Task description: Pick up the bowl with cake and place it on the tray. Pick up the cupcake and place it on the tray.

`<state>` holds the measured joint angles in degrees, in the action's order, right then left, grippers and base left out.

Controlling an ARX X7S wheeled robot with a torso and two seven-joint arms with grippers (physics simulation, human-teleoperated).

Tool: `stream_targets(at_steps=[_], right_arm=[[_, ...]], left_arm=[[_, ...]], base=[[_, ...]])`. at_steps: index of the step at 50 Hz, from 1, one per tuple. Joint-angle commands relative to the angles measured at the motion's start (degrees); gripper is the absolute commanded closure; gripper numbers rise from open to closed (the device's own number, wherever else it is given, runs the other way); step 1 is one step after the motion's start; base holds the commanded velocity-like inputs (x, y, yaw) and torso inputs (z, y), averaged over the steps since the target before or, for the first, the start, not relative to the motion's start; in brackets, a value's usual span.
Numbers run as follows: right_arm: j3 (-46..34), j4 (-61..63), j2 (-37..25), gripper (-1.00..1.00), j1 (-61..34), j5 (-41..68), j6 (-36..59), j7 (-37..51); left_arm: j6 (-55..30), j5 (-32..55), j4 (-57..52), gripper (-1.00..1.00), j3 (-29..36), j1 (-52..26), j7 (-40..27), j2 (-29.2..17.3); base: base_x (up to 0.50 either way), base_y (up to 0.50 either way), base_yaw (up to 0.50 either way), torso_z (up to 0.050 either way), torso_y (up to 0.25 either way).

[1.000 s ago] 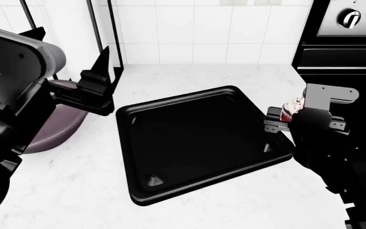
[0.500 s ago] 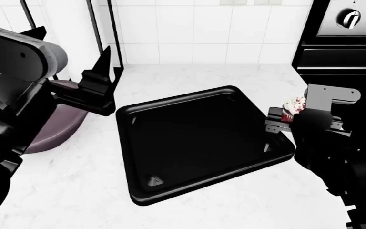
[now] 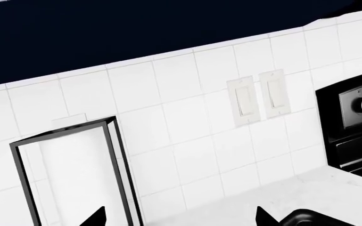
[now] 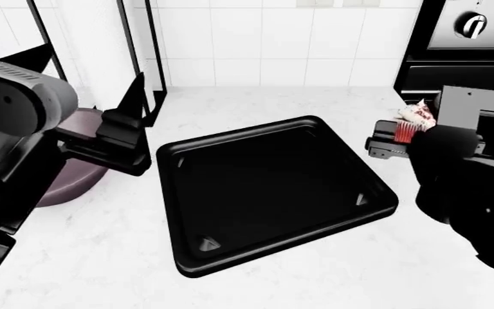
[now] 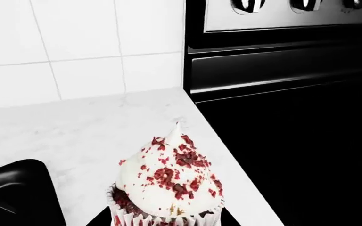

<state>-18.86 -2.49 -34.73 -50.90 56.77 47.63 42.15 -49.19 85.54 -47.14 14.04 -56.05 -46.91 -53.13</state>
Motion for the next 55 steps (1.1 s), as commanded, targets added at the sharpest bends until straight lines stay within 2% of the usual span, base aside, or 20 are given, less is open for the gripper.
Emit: stream_targets(at_steps=[1, 9, 19, 26, 32, 36, 48, 55], right_arm=[[2.26, 9.79, -2.56, 1.0, -1.31, 3.88, 4.77, 3.4], [2.36, 11.52, -3.36, 1.0, -2.7, 4.9, 6.12, 3.63], [2.46, 11.36, -3.11, 1.0, -2.68, 4.84, 5.53, 3.42], [2.79, 11.34, -3.16, 1.0, -1.86, 4.61, 4.47, 3.05], [3.31, 11.89, -3.54, 1.0, -1.27, 5.06, 4.24, 3.14], [3.55, 11.97, -3.76, 1.0, -1.01, 4.92, 3.76, 3.0], [3.63, 12.58, -4.24, 1.0, -0.65, 4.65, 3.48, 3.29], [3.7, 12.59, -4.48, 1.0, -0.26, 4.48, 3.17, 3.22]], left_arm=[[0.2, 9.66, -3.47, -1.0, -0.89, -0.95, -6.92, -3.81], [-0.28, 22.64, -5.95, -1.0, 1.18, -6.72, -15.15, -8.27], [-3.1, 40.67, -6.35, -1.0, 5.67, -20.07, -21.78, -14.26], [-8.58, 52.57, -4.38, -1.0, 12.02, -31.98, -25.49, -13.92], [-12.13, 55.19, -0.89, -1.0, 15.51, -36.6, -26.03, -11.88], [-15.12, 54.82, 0.48, -1.0, 18.12, -36.83, -26.19, -11.11], [-19.29, 49.76, 3.04, -1.0, 19.14, -31.11, -21.12, -9.92], [-18.64, 51.53, 1.9, -1.0, 19.82, -28.46, -20.29, -12.34]], base=[[0.0, 0.0, 0.0, 0.0, 0.0], [0.0, 0.0, 0.0, 0.0, 0.0], [0.0, 0.0, 0.0, 0.0, 0.0], [0.0, 0.0, 0.0, 0.0, 0.0], [0.0, 0.0, 0.0, 0.0, 0.0], [0.0, 0.0, 0.0, 0.0, 0.0], [0.0, 0.0, 0.0, 0.0, 0.0], [0.0, 0.0, 0.0, 0.0, 0.0]])
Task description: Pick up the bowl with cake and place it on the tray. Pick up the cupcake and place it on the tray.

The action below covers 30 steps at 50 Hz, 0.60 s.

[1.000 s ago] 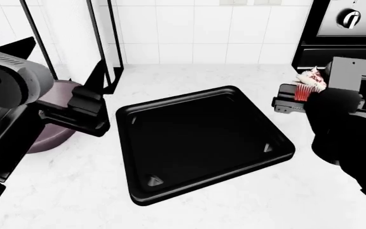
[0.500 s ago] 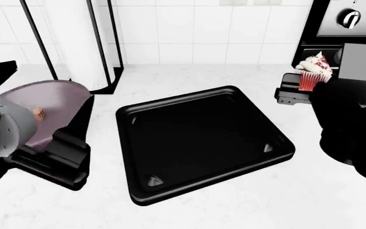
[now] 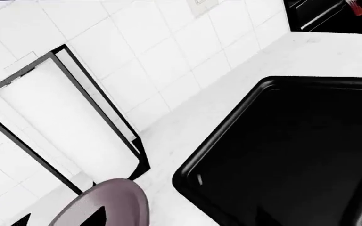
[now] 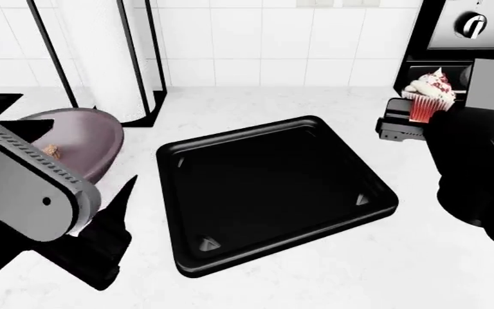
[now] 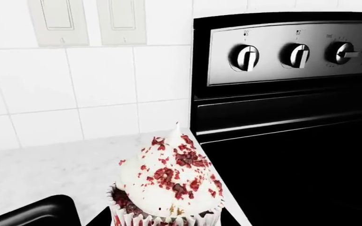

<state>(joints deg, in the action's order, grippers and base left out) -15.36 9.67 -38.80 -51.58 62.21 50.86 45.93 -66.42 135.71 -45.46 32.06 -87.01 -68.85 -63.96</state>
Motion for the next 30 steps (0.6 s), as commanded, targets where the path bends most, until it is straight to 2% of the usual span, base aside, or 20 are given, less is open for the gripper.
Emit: stream_targets(at_steps=[1, 15, 30], right_arm=[[0.17, 0.41, -0.45, 1.0, 0.54, -1.02, -0.12, -0.62], [-0.14, -0.4, -0.4, 1.0, 0.35, -1.34, -0.32, -1.05], [-0.16, -0.47, -0.66, 1.0, 1.18, -1.75, -0.89, -1.01]], left_arm=[[-1.03, 1.93, -0.18, -1.0, 2.01, 2.9, 1.49, -2.05], [-0.79, -0.95, 0.4, -1.0, 1.14, 7.12, 4.0, -4.57], [-3.85, -6.76, 6.88, -1.0, 4.61, 6.91, 2.44, -1.18]], base=[[0.0, 0.0, 0.0, 0.0, 0.0], [0.0, 0.0, 0.0, 0.0, 0.0], [0.0, 0.0, 0.0, 0.0, 0.0]])
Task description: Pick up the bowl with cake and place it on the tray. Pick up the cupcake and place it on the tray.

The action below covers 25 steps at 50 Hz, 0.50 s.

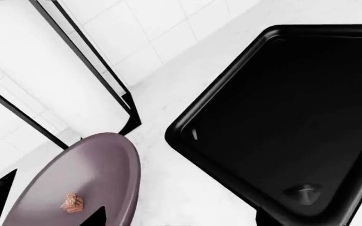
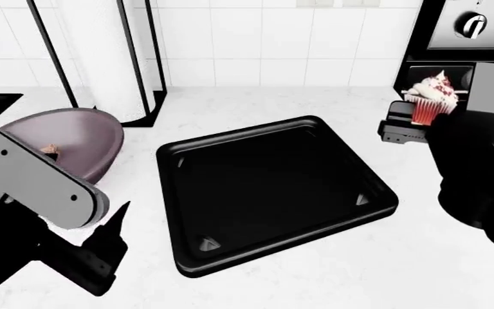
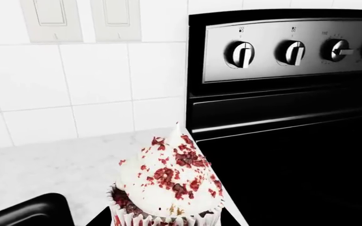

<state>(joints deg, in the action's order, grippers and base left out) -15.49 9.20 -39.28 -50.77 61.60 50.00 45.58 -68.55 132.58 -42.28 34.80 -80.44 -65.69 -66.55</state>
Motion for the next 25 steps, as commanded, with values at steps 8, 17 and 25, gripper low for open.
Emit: stream_targets(at_steps=[8, 17, 25], right_arm=[[-0.47, -0.7, 0.13, 1.0, 0.54, -1.89, -0.66, -1.04], [-0.84, -1.37, 0.35, 1.0, 0.75, -2.49, -1.2, -1.45], [-1.15, -1.92, 0.61, 1.0, 0.84, -2.89, -1.63, -1.83]], left_arm=[[-3.57, -7.5, 6.74, -1.0, 3.08, 0.2, -0.94, 2.95], [-6.32, -11.13, 8.86, -1.0, 4.25, 0.4, 0.65, 4.69], [-8.73, -11.08, 10.91, -1.0, 6.57, -1.45, -0.41, 5.22]], base=[[0.0, 0.0, 0.0, 0.0, 0.0], [0.0, 0.0, 0.0, 0.0, 0.0], [0.0, 0.0, 0.0, 0.0, 0.0]])
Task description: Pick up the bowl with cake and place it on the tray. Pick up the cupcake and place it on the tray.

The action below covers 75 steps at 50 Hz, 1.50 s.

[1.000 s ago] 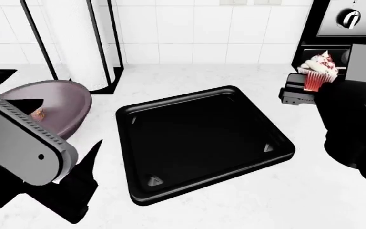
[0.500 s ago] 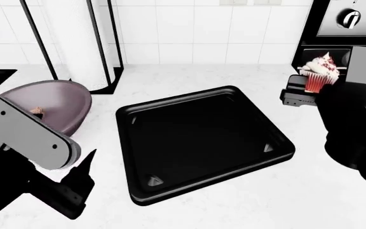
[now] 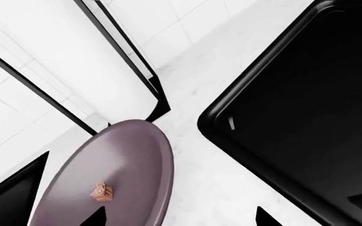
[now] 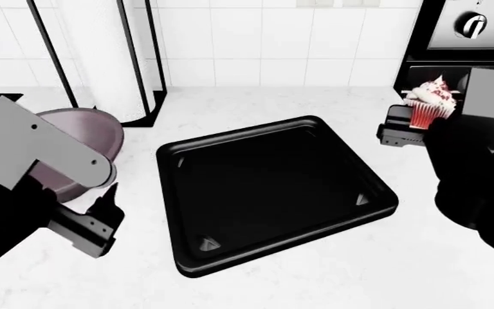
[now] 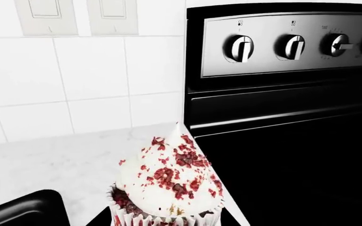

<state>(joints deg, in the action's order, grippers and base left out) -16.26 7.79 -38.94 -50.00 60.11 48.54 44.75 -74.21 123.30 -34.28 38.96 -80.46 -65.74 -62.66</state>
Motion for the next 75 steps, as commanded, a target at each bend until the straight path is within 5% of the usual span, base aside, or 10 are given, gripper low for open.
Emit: stream_targets(at_steps=[1, 43, 75], right_arm=[[-0.39, -0.52, 0.28, 1.0, 0.07, -1.4, -0.17, -0.98], [-2.17, -1.44, 0.84, 1.0, -1.88, -2.19, 0.78, -1.35], [-2.93, -2.9, 1.21, 1.0, -0.91, -3.41, -0.94, -2.67]], left_arm=[[-3.34, -1.79, 3.15, -1.0, 2.66, -1.69, -0.34, 1.61], [-8.92, -19.24, 12.99, -1.0, 4.37, -0.09, 12.2, 5.74], [-9.98, -34.36, 17.81, -1.0, 12.01, -1.61, 21.56, 10.87]], base=[[0.0, 0.0, 0.0, 0.0, 0.0], [0.0, 0.0, 0.0, 0.0, 0.0], [0.0, 0.0, 0.0, 0.0, 0.0]])
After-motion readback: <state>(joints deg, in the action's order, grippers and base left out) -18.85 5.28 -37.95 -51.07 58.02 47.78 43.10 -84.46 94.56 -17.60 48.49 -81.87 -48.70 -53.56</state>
